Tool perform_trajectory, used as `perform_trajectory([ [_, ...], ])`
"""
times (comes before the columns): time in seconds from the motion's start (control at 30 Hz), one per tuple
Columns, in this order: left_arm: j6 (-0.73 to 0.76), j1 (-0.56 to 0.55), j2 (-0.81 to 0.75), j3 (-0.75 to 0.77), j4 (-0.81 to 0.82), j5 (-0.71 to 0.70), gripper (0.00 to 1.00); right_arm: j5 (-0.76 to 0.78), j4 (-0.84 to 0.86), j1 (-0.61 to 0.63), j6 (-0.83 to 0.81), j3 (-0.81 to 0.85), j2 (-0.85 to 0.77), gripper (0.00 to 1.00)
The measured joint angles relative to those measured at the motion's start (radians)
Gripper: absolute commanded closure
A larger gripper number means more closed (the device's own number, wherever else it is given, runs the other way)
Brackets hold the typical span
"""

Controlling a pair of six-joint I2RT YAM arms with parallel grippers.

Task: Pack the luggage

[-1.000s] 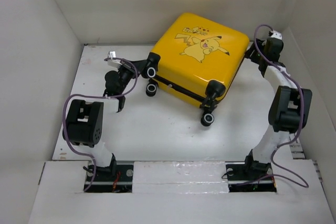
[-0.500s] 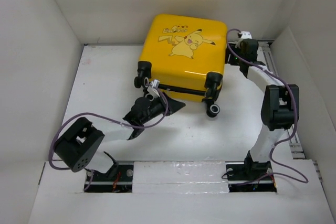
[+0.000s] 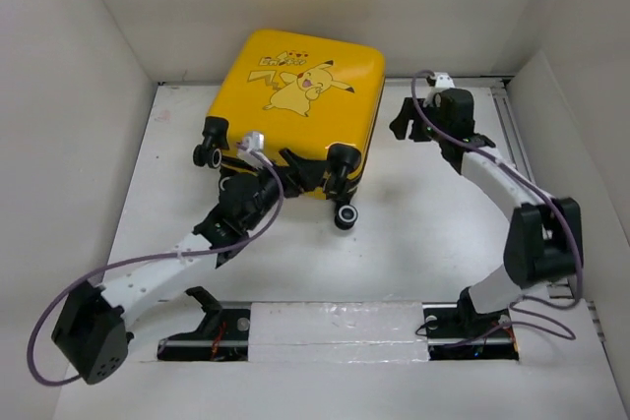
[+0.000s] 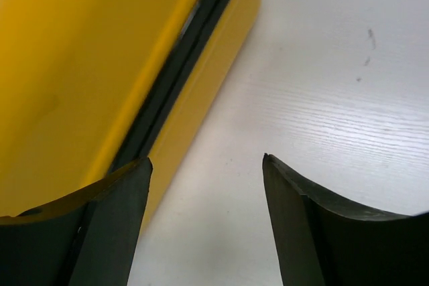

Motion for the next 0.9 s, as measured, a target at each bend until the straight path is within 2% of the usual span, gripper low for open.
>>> perform_trajectory([
  [0.17,0.027,0.154,-0.117,0.096,-0.069,-0.133,0.05,0.055,0.041,0.074,0.018,-0.135,-0.283,0.18],
  [0.2,0.026,0.19,-0.13,0.096,-0.077,-0.136,0.05,0.067,0.047,0.114,0.018,-0.16,-0.332,0.14],
  [0.27,0.026,0.222,-0.135,0.091,-0.087,-0.137,0.05,0.076,0.047,0.208,0.015,-0.204,-0.422,0.14],
  [0.37,0.021,0.227,-0.127,0.061,-0.097,-0.116,0.06,0.094,0.031,0.349,0.015,-0.263,-0.517,0.08],
  [0.43,0.021,0.227,-0.119,0.037,-0.104,-0.104,0.06,0.14,0.006,0.464,0.016,-0.301,-0.561,0.0],
  [0.6,0.021,0.227,-0.116,0.018,-0.127,-0.094,0.07,0.239,-0.034,0.664,0.027,-0.325,-0.523,0.0],
  [0.77,0.021,0.227,-0.122,0.018,-0.127,-0.074,0.08,0.325,-0.053,0.686,0.046,-0.319,-0.399,0.0],
  [0.9,0.021,0.227,-0.131,0.015,-0.111,-0.051,0.1,0.42,-0.06,0.686,0.061,-0.318,-0.361,0.0],
])
